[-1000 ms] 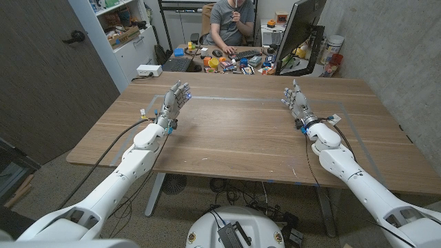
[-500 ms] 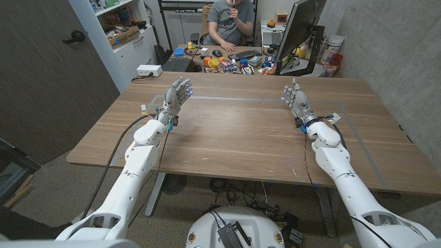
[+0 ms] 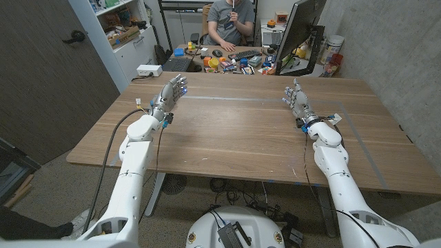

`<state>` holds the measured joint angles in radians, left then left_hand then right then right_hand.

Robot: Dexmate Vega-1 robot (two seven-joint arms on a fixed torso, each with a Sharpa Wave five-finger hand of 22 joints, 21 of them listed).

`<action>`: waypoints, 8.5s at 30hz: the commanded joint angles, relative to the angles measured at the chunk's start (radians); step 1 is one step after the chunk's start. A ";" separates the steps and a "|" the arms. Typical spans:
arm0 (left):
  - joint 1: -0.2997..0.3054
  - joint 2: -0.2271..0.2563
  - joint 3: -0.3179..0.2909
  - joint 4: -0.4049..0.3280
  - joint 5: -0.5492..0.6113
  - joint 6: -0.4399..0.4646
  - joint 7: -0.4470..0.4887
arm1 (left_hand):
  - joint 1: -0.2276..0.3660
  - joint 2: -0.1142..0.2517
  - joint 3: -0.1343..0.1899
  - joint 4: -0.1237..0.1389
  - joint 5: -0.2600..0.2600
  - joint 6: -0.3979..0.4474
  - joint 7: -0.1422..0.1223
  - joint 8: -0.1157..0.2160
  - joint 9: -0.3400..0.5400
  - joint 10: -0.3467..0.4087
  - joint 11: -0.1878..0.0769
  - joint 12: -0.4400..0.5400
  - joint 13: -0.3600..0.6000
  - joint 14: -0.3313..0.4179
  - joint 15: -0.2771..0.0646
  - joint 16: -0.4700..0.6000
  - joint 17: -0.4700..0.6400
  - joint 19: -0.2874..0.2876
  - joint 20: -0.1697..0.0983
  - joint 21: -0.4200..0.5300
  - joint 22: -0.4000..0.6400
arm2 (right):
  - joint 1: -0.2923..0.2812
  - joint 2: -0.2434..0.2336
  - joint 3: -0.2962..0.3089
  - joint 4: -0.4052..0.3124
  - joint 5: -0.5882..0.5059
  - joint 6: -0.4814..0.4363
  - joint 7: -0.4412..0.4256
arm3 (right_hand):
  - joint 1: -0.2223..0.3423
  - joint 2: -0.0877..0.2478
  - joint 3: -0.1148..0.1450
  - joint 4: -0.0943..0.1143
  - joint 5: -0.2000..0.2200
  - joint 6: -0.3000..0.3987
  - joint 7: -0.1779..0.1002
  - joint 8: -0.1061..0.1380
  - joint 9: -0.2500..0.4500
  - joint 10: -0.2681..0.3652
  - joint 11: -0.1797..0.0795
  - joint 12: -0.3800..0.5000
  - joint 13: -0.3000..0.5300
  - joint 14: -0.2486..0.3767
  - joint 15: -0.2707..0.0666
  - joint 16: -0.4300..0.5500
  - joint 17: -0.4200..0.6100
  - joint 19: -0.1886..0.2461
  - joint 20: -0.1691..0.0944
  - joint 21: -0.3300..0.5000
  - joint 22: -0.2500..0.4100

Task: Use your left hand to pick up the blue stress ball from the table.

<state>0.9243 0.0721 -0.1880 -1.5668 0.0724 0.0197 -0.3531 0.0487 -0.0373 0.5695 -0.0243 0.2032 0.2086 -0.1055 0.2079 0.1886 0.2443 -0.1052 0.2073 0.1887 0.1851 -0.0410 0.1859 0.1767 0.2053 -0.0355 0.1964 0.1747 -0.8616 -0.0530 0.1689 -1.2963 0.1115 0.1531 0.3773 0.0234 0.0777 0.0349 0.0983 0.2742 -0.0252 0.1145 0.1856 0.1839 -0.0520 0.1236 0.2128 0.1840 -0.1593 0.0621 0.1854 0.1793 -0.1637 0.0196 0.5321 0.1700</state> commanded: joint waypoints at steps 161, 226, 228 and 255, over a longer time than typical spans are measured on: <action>-0.625 0.194 0.552 0.702 1.096 0.318 0.080 | 0.605 -0.154 0.001 -0.156 0.119 0.005 -0.022 -0.012 0.009 0.081 -0.077 -0.006 0.019 0.122 -0.109 0.010 0.026 0.133 0.026 0.045 0.037 | 0.038 0.060 0.073 -0.091 -0.135 -0.009 0.069 | 0.015 0.002 -0.025 -0.003 0.016 -0.018 0.017 0.005 0.005 -0.003 0.006 0.000 0.001 -0.008 -0.003 0.001 0.001 0.056 0.007 -0.069 0.006; -0.638 0.186 0.662 0.830 1.149 0.362 0.223 | 1.203 0.153 0.050 -0.155 -0.031 0.571 -0.017 0.256 0.077 0.679 -0.111 0.300 0.226 0.802 -0.198 0.292 0.252 0.405 -0.125 0.476 0.187 | 0.018 0.062 0.107 -0.127 -0.139 -0.068 0.058 | 0.013 0.010 -0.028 0.000 0.018 -0.015 0.016 0.007 0.005 -0.003 0.006 0.000 0.001 -0.009 -0.004 0.001 0.002 0.064 0.005 -0.092 0.007; -0.629 0.189 0.657 0.815 1.147 0.367 0.226 | 1.236 0.141 0.010 -0.151 -0.029 0.579 -0.014 0.248 0.075 0.698 -0.108 0.315 0.269 0.807 -0.197 0.319 0.294 0.384 -0.114 0.541 0.225 | 0.017 0.062 0.109 -0.130 -0.138 -0.069 0.058 | 0.013 0.010 -0.028 0.000 0.018 -0.015 0.016 0.008 0.005 -0.004 0.007 -0.001 0.001 -0.009 -0.004 0.001 0.002 0.064 0.005 -0.092 0.007; -0.492 0.255 0.499 0.320 1.194 0.406 0.118 | 1.278 0.124 -0.013 -0.153 -0.030 0.645 -0.007 0.251 0.063 0.729 -0.109 0.331 0.315 0.805 -0.198 0.348 0.346 0.354 -0.097 0.592 0.240 | 0.005 0.076 0.103 -0.160 -0.124 -0.041 0.056 | 0.012 0.010 -0.031 0.002 0.018 -0.013 0.014 0.008 0.005 -0.006 0.007 -0.001 0.001 -0.017 -0.006 -0.002 0.002 0.066 0.003 -0.104 0.007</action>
<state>0.3860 0.3150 0.3931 -1.0334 1.2509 0.4087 -0.1906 1.1659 -0.0694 0.5595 -0.1782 0.1712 0.7829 -0.1287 0.4533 0.2498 0.7411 -0.1735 0.5293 0.4225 0.9240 -0.0596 0.5250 0.5148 0.5646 -0.0496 0.7819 0.4118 -0.8509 0.0144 0.2741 -1.4417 -0.0240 0.0930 0.4368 0.0323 0.0766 0.0086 0.0967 0.2848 -0.0394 0.1215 0.1856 0.1835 -0.0559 0.1270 0.2128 0.1837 -0.1625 0.0587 0.1854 0.1789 -0.1008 0.0213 0.4310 0.1744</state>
